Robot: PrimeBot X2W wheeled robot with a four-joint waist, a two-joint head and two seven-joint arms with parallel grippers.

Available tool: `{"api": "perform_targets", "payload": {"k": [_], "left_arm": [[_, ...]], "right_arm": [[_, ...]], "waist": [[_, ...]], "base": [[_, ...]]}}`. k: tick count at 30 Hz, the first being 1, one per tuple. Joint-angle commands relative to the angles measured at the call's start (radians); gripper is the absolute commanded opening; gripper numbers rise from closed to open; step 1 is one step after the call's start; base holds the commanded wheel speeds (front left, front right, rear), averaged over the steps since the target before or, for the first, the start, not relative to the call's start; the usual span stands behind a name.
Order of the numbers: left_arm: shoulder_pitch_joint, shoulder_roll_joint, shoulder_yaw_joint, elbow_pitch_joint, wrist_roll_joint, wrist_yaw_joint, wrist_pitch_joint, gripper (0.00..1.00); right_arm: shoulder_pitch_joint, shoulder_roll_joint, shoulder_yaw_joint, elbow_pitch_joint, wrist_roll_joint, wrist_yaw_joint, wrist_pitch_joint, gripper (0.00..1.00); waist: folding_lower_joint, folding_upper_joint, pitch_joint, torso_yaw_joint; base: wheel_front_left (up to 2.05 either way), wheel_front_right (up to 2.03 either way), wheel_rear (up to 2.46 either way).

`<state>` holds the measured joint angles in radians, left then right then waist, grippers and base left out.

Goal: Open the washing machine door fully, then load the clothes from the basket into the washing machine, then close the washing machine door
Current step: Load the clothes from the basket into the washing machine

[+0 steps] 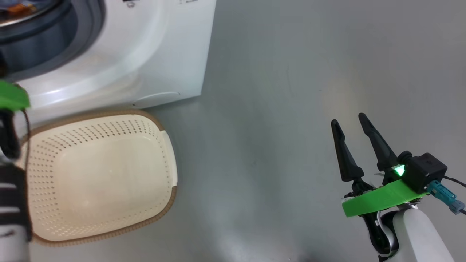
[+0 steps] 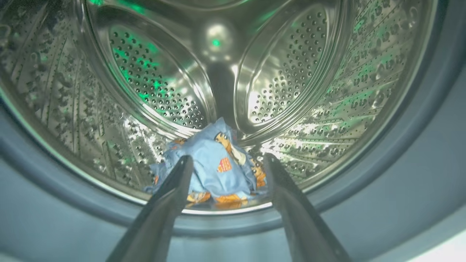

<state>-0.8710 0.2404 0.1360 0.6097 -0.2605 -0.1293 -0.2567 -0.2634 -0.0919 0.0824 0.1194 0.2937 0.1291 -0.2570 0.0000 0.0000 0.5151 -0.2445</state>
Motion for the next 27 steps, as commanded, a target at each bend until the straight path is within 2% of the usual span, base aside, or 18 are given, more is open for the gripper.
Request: {"api": "perform_targets", "payload": {"k": [1, 16, 27], "left_arm": [[0.038, 0.035, 0.025, -0.031, 0.005, -0.001, -0.005, 1.00], [0.347, -0.068, -0.002, -0.130, -0.003, -0.001, -0.005, 1.00], [0.542, -0.111, -0.032, -0.239, 0.008, -0.001, -0.005, 1.00]], "right_arm": [[0.024, -0.012, 0.014, -0.017, -0.005, 0.002, -0.005, 1.00], [0.102, -0.079, -0.016, -0.007, -0.009, 0.002, -0.005, 1.00], [0.182, -0.105, -0.048, -0.009, -0.009, 0.002, -0.005, 1.00]], "waist": [[0.0000, 0.0000, -0.038, 0.026], [0.0000, 0.0000, -0.185, 0.141], [0.0000, 0.0000, -0.280, 0.212]], "base": [[0.00, 0.00, 0.00], [0.00, 0.00, 0.00], [0.00, 0.00, 0.00]]}}
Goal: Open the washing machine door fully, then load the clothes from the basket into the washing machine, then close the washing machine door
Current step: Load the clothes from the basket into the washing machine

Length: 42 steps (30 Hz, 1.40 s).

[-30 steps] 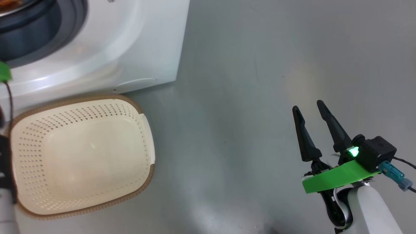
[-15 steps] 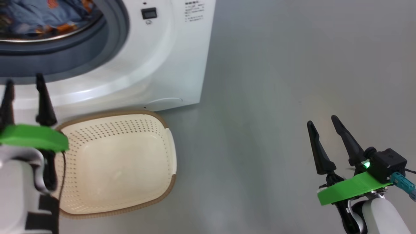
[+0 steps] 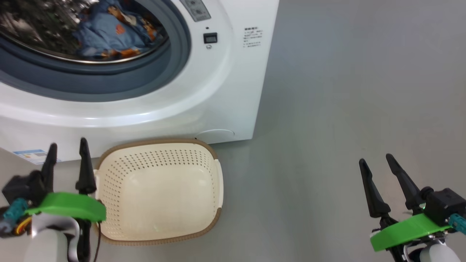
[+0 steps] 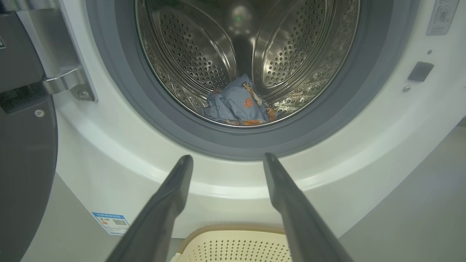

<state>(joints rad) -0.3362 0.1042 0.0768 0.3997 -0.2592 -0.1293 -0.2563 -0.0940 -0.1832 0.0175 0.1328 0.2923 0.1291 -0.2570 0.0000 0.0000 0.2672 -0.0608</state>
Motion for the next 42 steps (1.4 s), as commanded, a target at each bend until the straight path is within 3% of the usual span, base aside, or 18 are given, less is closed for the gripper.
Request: {"api": "perform_targets", "payload": {"k": [1, 27, 42], "left_arm": [[0.023, 0.024, 0.022, -0.036, 0.010, -0.001, -0.006, 1.00], [0.313, -0.002, 0.047, -0.240, 0.023, -0.001, -0.006, 1.00], [0.344, -0.009, 0.053, -0.278, 0.008, -0.001, -0.006, 1.00]], "right_arm": [[0.020, -0.015, 0.015, -0.023, -0.008, 0.002, -0.005, 1.00], [0.142, -0.020, -0.023, -0.030, -0.003, 0.002, -0.005, 1.00], [0.161, -0.016, -0.039, -0.040, -0.010, 0.002, -0.005, 1.00]], "waist": [[0.0000, 0.0000, -0.039, 0.033], [0.0000, 0.0000, -0.150, 0.070], [0.0000, 0.0000, -0.156, 0.077]], "base": [[0.00, 0.00, 0.00], [0.00, 0.00, 0.00], [0.00, 0.00, 0.00]]}}
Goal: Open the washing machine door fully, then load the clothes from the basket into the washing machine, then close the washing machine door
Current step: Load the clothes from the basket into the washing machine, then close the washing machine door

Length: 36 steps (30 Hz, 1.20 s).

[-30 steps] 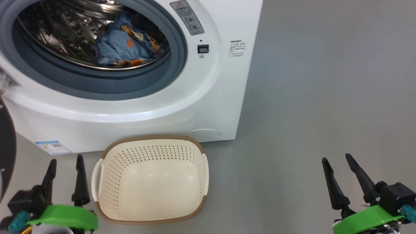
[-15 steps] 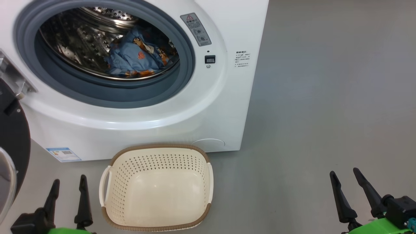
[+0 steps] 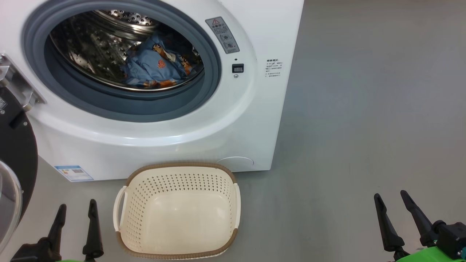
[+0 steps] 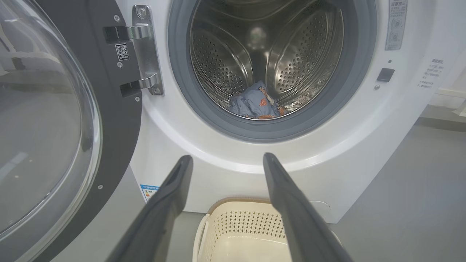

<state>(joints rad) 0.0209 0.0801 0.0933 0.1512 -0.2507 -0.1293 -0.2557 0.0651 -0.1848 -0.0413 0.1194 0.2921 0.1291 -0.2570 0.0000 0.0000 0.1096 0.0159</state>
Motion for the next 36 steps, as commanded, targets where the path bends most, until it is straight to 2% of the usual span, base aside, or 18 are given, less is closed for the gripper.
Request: {"api": "perform_targets", "payload": {"k": [1, 25, 36], "left_arm": [[-0.015, 0.015, 0.036, -0.030, 0.000, -0.001, -0.006, 1.00], [-0.025, 0.017, 0.025, -0.031, -0.008, -0.001, -0.006, 1.00], [-0.027, 0.014, 0.021, -0.040, -0.015, -0.001, -0.006, 1.00]], "right_arm": [[0.001, -0.015, 0.020, -0.026, -0.010, 0.002, -0.005, 1.00], [-0.010, -0.013, 0.019, -0.027, -0.012, 0.002, -0.005, 1.00], [-0.015, -0.015, 0.018, -0.030, -0.012, 0.002, -0.005, 1.00]], "waist": [[0.0000, 0.0000, 0.004, 0.000], [0.0000, 0.0000, 0.016, 0.002], [0.0000, 0.0000, 0.024, 0.011]], "base": [[0.00, 0.00, 0.00], [-0.03, 0.03, 0.00], [-1.06, 1.06, 0.00]]}}
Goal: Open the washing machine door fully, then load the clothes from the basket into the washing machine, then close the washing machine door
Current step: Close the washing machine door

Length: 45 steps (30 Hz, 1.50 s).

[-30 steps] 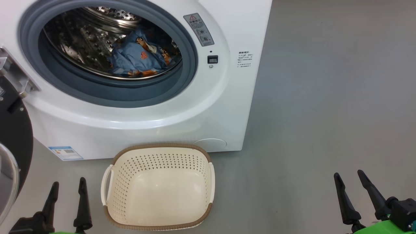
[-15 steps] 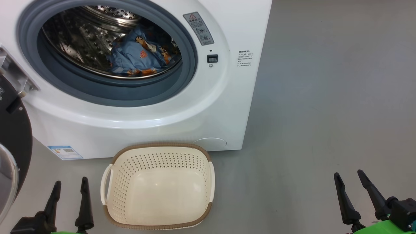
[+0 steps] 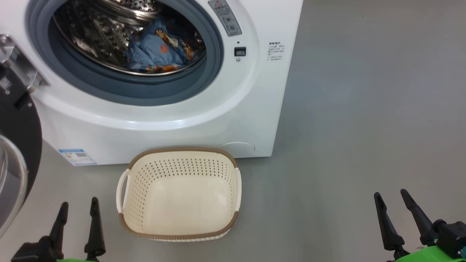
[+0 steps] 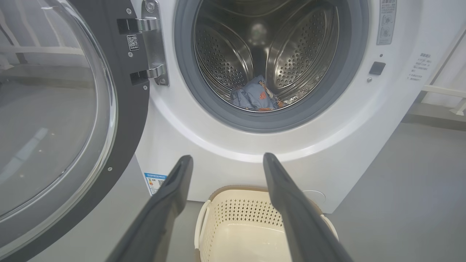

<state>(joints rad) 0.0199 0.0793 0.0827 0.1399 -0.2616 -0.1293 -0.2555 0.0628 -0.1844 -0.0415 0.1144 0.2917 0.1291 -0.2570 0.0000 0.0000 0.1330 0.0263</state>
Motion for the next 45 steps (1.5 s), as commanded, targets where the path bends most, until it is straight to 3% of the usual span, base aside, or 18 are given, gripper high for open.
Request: {"api": "perform_targets", "payload": {"k": [1, 19, 45], "left_arm": [[-0.026, 0.015, 0.029, -0.031, -0.007, -0.001, -0.006, 1.00], [-0.028, 0.019, 0.001, -0.032, -0.023, -0.001, -0.006, 1.00], [-0.004, -0.029, 0.052, -0.046, -0.076, -0.001, -0.006, 1.00]], "right_arm": [[-0.013, -0.015, 0.018, -0.025, -0.012, 0.002, -0.005, 1.00], [-0.011, -0.024, 0.039, -0.029, -0.013, 0.002, -0.005, 1.00], [-0.129, -0.122, 0.203, -0.001, -0.003, 0.002, -0.005, 1.00]], "waist": [[0.0000, 0.0000, 0.000, 0.001], [0.0000, 0.0000, -0.009, 0.059], [0.0000, 0.0000, 0.013, 0.444]], "base": [[-1.07, 1.07, 0.00], [-0.19, 0.19, 0.00], [0.00, 0.00, 0.00]]}}
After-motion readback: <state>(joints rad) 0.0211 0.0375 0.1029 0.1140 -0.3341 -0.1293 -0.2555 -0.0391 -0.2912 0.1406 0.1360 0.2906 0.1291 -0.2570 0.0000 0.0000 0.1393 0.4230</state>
